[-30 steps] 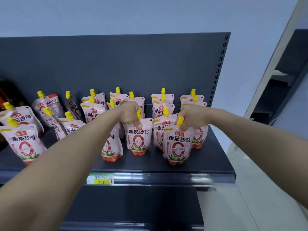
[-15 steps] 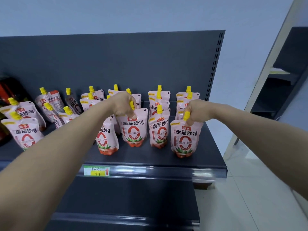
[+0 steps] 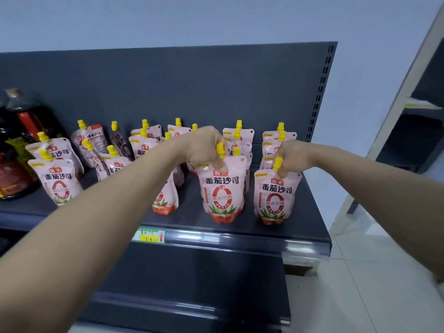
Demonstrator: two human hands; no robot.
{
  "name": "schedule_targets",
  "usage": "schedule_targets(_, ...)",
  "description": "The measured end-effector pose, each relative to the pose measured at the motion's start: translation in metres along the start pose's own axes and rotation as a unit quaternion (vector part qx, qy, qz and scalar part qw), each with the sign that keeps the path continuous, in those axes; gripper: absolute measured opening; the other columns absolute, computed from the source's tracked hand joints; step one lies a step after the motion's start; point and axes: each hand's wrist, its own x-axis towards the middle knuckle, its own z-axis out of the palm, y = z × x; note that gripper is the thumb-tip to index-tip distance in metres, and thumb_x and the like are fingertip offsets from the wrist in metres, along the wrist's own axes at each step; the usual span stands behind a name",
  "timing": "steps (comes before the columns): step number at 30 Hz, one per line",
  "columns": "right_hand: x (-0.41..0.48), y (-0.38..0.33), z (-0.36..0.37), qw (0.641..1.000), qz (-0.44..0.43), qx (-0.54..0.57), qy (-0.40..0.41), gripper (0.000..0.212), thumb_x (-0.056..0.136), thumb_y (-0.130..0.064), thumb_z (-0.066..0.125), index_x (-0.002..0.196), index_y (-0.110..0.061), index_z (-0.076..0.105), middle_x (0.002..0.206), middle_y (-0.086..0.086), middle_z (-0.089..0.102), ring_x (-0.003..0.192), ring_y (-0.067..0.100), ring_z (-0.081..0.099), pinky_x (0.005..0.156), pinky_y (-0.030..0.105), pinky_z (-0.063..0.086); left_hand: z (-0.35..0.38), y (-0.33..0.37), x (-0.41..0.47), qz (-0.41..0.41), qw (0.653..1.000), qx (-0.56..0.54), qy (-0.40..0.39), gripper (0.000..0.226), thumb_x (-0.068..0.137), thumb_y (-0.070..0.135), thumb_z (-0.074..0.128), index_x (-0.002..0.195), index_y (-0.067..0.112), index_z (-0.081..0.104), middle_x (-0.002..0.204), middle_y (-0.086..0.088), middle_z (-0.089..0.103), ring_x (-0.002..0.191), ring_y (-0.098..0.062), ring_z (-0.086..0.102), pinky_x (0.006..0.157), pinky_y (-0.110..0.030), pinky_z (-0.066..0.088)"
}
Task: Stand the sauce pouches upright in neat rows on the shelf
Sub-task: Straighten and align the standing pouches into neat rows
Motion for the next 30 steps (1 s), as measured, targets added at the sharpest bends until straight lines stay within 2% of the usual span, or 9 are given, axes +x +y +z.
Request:
schedule_targets(4,-0.007,0.011,0.001,1.0,0.007,-0.007,0.008,0.024,0.078,-0.024,0.074,0.093,-0.006,0.067,0.095,0.009,0.066,0.091,0.028,0.063,0.079,0.034,0.051,0.034,0.004,0.014,0.005,1.0,-0.001,-0.026,0.027,0.069,0.015,0.081,0.087,-0.002,0.07,0.074,-0.002,0.066,0.069,-0.017,0.06,0.063,-0.024,0.048)
schedule_targets(6,-0.011,0.017,0.002,1.0,0.009,-0.007,0.007,0.017,0.078,-0.024,0.075,0.082,-0.012,0.064,0.088,0.006,0.065,0.089,0.027,0.063,0.076,0.032,0.05,0.044,0.004,0.021,0.004,1.0,-0.005,-0.022,0.029,0.07,0.013,0.08,0.09,-0.005,0.069,0.082,-0.011,0.07,0.077,-0.027,0.064,0.075,-0.032,0.053)
schedule_targets(9,-0.015,0.023,0.003,1.0,0.014,0.001,0.004,0.017,0.077,-0.023,0.076,0.085,-0.014,0.064,0.096,0.006,0.068,0.094,0.026,0.065,0.084,0.035,0.053,0.046,0.004,0.028,0.01,1.0,-0.001,-0.025,0.028,0.072,0.014,0.079,0.09,-0.005,0.069,0.096,-0.019,0.073,0.091,-0.033,0.068,0.086,-0.041,0.055)
schedule_targets(11,-0.018,0.025,0.003,1.0,0.016,0.012,0.006,0.018,0.078,-0.022,0.076,0.088,-0.016,0.063,0.097,0.004,0.068,0.093,0.025,0.064,0.084,0.032,0.052,0.046,0.004,0.03,0.016,1.0,0.0,-0.024,0.025,0.073,0.013,0.078,0.089,-0.004,0.069,0.096,-0.019,0.073,0.092,-0.033,0.068,0.085,-0.038,0.055)
schedule_targets(16,-0.021,0.027,0.004,1.0,0.015,0.024,0.001,0.015,0.078,-0.021,0.076,0.081,-0.017,0.062,0.087,0.002,0.064,0.085,0.022,0.061,0.076,0.028,0.048,0.053,-0.001,0.035,0.01,1.0,-0.004,-0.02,0.021,0.071,0.009,0.079,0.084,-0.004,0.068,0.083,-0.012,0.069,0.087,-0.03,0.066,0.082,-0.036,0.053)
schedule_targets(19,-0.021,0.027,0.004,0.999,0.016,0.035,-0.008,0.014,0.078,-0.022,0.076,0.086,-0.016,0.066,0.095,0.003,0.07,0.092,0.023,0.066,0.086,0.033,0.053,0.05,-0.004,0.036,0.012,0.999,-0.007,-0.042,0.017,0.071,0.009,0.079,0.078,0.0,0.068,0.081,-0.014,0.07,0.085,-0.032,0.065,0.084,-0.038,0.054)
schedule_targets(23,-0.017,0.026,0.005,0.998,0.024,0.053,-0.026,0.02,0.078,-0.021,0.076,0.095,-0.013,0.068,0.104,0.002,0.073,0.098,0.023,0.068,0.094,0.037,0.053,0.047,-0.004,0.035,0.001,0.997,-0.005,-0.079,0.029,0.072,0.012,0.079,0.096,-0.002,0.07,0.098,-0.016,0.073,0.088,-0.027,0.069,0.084,-0.039,0.056)
schedule_targets(27,-0.015,0.023,0.0,0.991,0.037,0.062,-0.111,0.03,0.081,-0.018,0.074,0.108,-0.01,0.067,0.108,0.005,0.073,0.101,0.025,0.07,0.084,0.034,0.057,0.045,-0.005,0.036,-0.005,0.995,-0.024,-0.098,0.025,0.073,0.013,0.078,0.095,0.002,0.068,0.091,-0.008,0.07,0.085,-0.021,0.064,0.076,-0.03,0.053)
schedule_targets(30,-0.017,0.019,-0.006,0.982,0.045,0.074,-0.165,0.036,0.082,-0.02,0.073,0.116,-0.011,0.065,0.112,0.006,0.072,0.103,0.024,0.069,0.08,0.03,0.057,0.039,-0.008,0.036,0.0,0.991,-0.055,-0.12,0.026,0.076,0.023,0.076,0.094,0.006,0.069,0.088,-0.002,0.069,0.09,-0.021,0.064,0.084,-0.031,0.05)
